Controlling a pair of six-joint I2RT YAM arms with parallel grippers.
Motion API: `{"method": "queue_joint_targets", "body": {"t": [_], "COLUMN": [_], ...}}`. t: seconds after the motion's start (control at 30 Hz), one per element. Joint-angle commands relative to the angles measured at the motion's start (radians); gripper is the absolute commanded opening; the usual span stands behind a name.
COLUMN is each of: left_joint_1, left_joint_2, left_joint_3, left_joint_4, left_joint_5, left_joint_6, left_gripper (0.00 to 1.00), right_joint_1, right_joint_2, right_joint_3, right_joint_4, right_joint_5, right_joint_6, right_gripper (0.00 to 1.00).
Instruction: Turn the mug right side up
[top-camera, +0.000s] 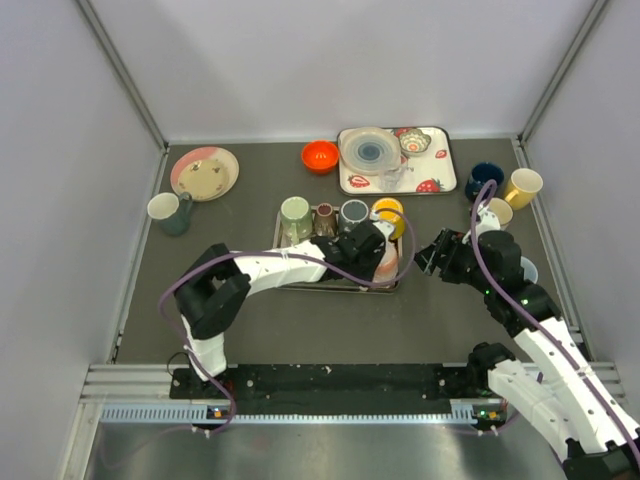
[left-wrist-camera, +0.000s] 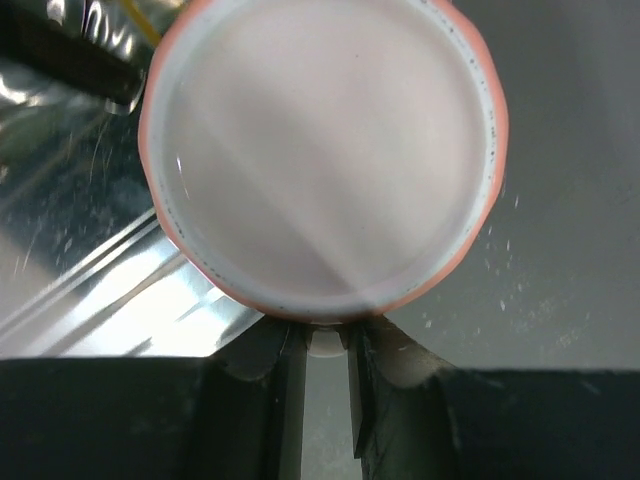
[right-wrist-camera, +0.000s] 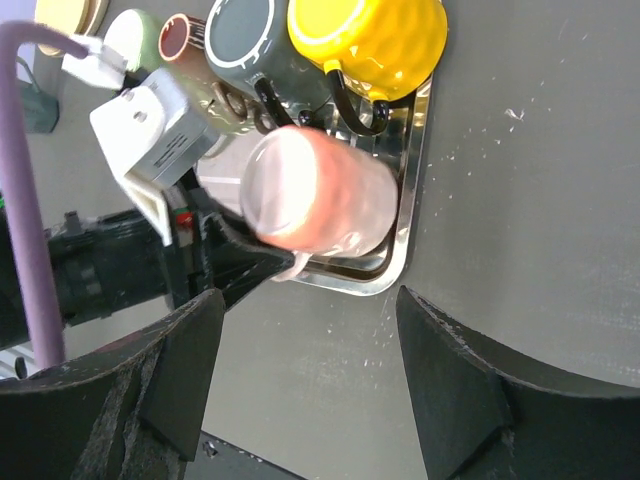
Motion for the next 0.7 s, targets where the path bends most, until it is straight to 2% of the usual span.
{"method": "queue_joint_targets", "body": {"t": [0.0,0.2,0.3,0.43,0.47,0.53,0.57,0.6,0.67], "left_joint_1": [0.002,0.002,0.005,0.025,0.033,0.063,0.077,0.115,0.155], "left_joint_2": [-0.204,-0.457,-0.596,-0.773,-0.836,-0.887,-0.924,-0.935,-0.953], "left_joint_3": [-0.064,-0.184,-0.269,-0.414,-0.444,-0.521,-0.543,-0.579,-0.618], "left_joint_4": [0.038,0.054,0.128,0.33,0.438,0.52,0.603,0.64,0.778], "left_joint_5": [-0.007,-0.085,-0.103,-0.064,-0.03,0.024,0.053,0.149,0.24], "left_joint_6": [-0.027,-0.063,-0.105,-0.22,-0.239,-0.305,-0.331,-0.358,-0.452], "left_gripper": [0.0,0.0,0.0,0.0,0.0,0.0,0.0,0.0,0.0], "right_joint_1": [0.009,0.009,0.007,0.009,0.009,0.009,0.009,0.009,0.009], "right_joint_2": [-0.017,-0.037,-0.087,-0.121,-0.109,-0.053,-0.034,-0.017,0.023], "right_joint_3": [0.028,0.057,0.005,-0.082,-0.104,-0.135,-0.185,-0.214,-0.286], "right_joint_4": [0.012,0.017,0.116,0.288,0.325,0.493,0.579,0.774,0.95], "right_joint_5": [-0.004,-0.039,-0.113,-0.281,-0.406,-0.536,-0.649,-0.691,-0.754], "right_joint_6": [-0.004,-0.004,0.016,0.135,0.153,0.257,0.305,0.357,0.492], "right_gripper": [0.7,0.7,0.7,0.73,0.74,0.75,0.75,0.75,0.75]}}
